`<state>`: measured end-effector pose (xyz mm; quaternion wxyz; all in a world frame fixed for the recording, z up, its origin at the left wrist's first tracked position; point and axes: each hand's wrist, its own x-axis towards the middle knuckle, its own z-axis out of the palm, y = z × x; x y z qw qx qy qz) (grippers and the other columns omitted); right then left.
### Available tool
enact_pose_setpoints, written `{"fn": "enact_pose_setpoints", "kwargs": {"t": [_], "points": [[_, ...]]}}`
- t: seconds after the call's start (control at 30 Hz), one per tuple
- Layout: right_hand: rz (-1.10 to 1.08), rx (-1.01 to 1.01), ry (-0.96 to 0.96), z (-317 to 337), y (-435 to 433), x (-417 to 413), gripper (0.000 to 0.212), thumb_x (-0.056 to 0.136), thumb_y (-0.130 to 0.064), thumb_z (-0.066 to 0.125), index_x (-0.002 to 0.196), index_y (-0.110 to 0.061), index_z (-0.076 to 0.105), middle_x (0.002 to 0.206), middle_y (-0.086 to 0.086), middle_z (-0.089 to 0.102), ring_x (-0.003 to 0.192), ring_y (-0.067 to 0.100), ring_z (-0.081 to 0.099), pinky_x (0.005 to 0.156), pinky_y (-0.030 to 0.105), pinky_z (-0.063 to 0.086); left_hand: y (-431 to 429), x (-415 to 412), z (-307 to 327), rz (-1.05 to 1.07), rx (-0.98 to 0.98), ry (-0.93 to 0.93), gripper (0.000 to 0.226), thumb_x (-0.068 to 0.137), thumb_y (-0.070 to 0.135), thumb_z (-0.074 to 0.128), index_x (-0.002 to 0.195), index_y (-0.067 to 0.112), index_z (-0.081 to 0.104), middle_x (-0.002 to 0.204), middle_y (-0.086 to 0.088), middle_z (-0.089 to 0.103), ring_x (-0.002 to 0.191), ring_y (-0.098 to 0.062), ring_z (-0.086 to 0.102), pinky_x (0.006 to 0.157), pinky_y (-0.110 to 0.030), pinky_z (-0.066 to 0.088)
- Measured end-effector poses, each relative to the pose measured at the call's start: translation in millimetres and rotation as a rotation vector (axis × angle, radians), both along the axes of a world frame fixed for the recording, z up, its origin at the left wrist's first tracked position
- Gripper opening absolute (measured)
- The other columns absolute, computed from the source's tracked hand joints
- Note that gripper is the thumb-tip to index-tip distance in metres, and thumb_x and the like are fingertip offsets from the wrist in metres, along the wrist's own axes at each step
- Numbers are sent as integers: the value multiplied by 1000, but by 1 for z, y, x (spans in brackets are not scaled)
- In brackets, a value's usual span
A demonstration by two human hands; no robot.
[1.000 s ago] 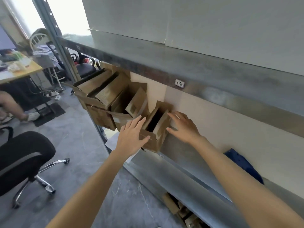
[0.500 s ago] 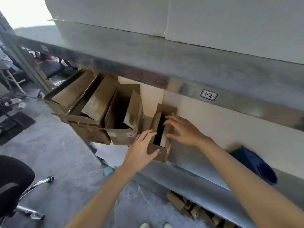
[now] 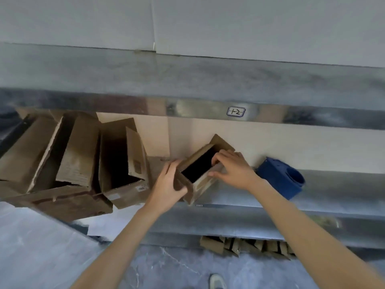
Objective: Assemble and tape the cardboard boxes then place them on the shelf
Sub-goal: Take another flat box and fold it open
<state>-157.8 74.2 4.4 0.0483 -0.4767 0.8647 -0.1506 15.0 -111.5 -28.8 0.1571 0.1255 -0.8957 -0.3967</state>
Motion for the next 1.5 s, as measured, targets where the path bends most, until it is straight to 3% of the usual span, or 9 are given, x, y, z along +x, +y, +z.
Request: {"fn": "enact_pose_setpoints", "kwargs": {"t": [0.27,0.43,0.63,0.8,1.0,1.17,1.27,1.4,1.5], "points": [[-183,-65,96,-4,39,13,32,91,-52,58,101,-22,63,102,-7,58,100,17,52,89,41,39,12,-22,-2,-16,62,13,71,82,11,74,145,15,41,142,-1,47,131,-13,43,108,-22,33],[-191,-108,98,-1,53,11,23,92,-42,63,102,-21,66,102,-7,60,100,17,53,87,41,43,19,-40,2,58,145,124,65,82,8,75,140,15,47,136,-1,52,119,-11,53,99,-29,45],[-137,-189,17,3,73,1,9,92,-24,67,99,-19,68,96,-7,62,94,14,57,75,28,45,34,-59,8,107,239,145,32,92,9,66,121,20,62,123,2,64,105,-1,61,82,-3,45],[-84,-205,-63,3,84,-9,14,94,-24,65,106,-20,68,102,-8,63,96,9,57,78,31,52,55,-67,13,138,312,141,30,94,13,65,123,16,63,118,6,67,109,-3,62,98,-20,47],[-37,-157,-195,9,90,-29,18,98,-39,53,110,-31,64,98,-19,58,88,-1,51,75,26,48,74,-71,12,225,264,131,41,86,13,75,124,19,60,118,8,65,111,-6,58,88,-3,42],[-40,-148,-224,10,92,-41,17,99,-37,52,109,-31,64,95,-18,58,86,1,52,74,28,49,76,-77,15,307,320,158,26,91,20,70,116,16,63,112,1,68,109,-16,62,98,-30,48],[-35,-150,-257,6,93,-38,17,99,-36,53,110,-32,65,99,-18,61,90,2,55,78,29,52,77,-84,17,321,272,167,22,89,17,73,107,18,60,107,1,68,104,-16,62,93,-25,46],[-28,-165,-231,4,95,-38,19,99,-37,51,109,-30,66,101,-15,62,93,3,53,80,28,49,76,-84,11,322,252,147,29,89,14,72,113,16,57,113,0,65,107,-15,59,94,-25,45],[-77,-161,-88,1,97,-44,20,99,-35,53,108,-26,68,112,-10,57,105,9,46,86,29,42,75,-77,6,288,274,129,34,89,14,71,119,19,54,118,3,61,108,-7,55,84,-5,43]]}}
